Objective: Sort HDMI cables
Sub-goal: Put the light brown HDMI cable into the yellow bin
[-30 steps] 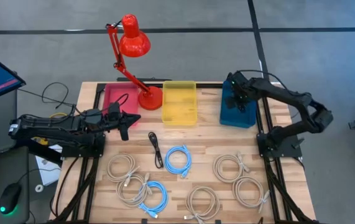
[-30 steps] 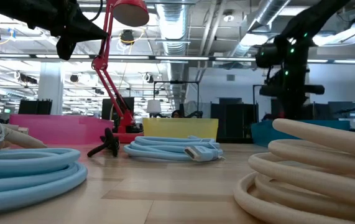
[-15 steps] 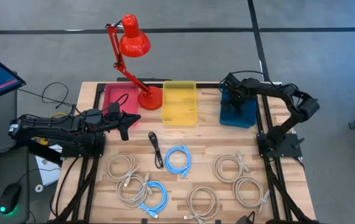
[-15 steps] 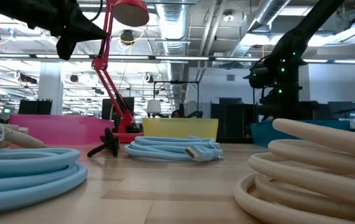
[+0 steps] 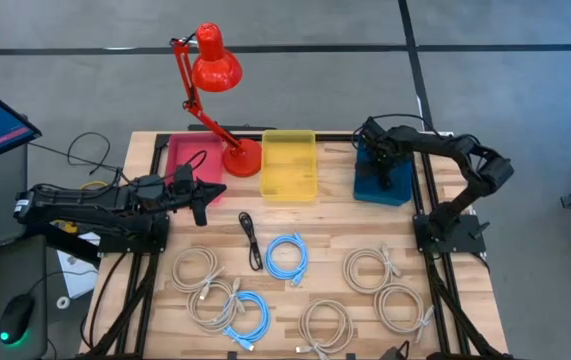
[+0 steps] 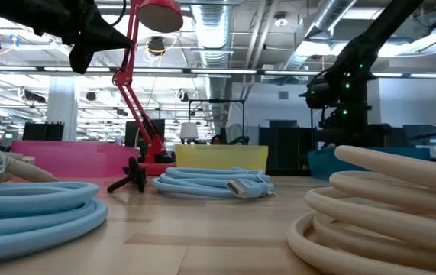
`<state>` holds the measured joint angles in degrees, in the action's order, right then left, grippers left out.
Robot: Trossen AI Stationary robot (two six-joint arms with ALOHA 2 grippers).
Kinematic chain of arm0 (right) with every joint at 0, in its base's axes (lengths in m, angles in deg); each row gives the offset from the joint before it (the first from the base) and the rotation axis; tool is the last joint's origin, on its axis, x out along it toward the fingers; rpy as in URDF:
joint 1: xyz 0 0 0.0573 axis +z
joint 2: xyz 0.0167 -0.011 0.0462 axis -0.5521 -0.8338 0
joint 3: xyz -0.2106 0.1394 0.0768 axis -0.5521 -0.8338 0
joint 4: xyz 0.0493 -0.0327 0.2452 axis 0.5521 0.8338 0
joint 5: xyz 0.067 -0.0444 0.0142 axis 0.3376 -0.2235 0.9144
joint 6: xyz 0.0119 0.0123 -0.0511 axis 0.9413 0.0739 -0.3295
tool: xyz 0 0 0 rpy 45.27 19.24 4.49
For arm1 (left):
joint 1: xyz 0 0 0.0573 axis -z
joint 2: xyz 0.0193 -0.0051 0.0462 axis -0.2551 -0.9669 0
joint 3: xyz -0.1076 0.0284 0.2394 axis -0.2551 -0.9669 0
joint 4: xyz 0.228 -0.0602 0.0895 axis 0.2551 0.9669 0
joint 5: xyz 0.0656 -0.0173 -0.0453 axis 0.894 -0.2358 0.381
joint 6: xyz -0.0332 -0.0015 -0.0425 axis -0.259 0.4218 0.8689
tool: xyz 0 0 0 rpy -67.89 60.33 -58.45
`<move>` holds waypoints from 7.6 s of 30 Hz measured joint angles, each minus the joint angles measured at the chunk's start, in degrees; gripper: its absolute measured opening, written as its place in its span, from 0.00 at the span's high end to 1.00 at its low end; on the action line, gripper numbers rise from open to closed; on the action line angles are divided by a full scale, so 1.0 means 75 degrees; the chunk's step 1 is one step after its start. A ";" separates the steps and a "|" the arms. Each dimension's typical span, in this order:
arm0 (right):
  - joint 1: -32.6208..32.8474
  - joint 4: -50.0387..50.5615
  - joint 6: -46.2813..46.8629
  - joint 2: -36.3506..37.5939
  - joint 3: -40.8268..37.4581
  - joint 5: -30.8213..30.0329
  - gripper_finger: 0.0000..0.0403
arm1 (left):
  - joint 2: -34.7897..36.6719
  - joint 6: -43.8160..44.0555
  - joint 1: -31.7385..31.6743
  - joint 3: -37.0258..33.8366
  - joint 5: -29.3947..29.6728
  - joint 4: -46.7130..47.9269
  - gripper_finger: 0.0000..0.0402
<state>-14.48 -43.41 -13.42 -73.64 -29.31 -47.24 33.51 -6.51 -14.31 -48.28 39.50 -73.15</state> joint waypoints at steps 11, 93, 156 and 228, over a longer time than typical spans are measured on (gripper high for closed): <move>0.0306 0.0076 -0.1103 0.1642 0.0021 0.0795 0.62 | 0.0000 -0.0001 -0.0001 0.0000 0.0000 0.0000 0.98; 0.7021 0.4238 0.3416 0.4527 0.1274 0.3150 0.73 | 0.0000 0.0202 -0.0001 0.0000 -0.0006 -0.0029 0.98; 0.9173 0.1725 0.3301 -0.0991 -0.0094 0.1578 0.95 | 0.0000 0.0141 0.0000 -0.0020 -0.0009 0.0026 0.98; 0.2988 0.0943 -0.1317 -0.4716 0.7741 0.0383 0.97 | -0.0001 0.0160 -0.0002 -0.0020 -0.0006 0.0027 0.98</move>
<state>7.92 -36.34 -23.30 -109.01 28.75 -44.37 33.50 -5.31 -14.33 -48.44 39.45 -72.94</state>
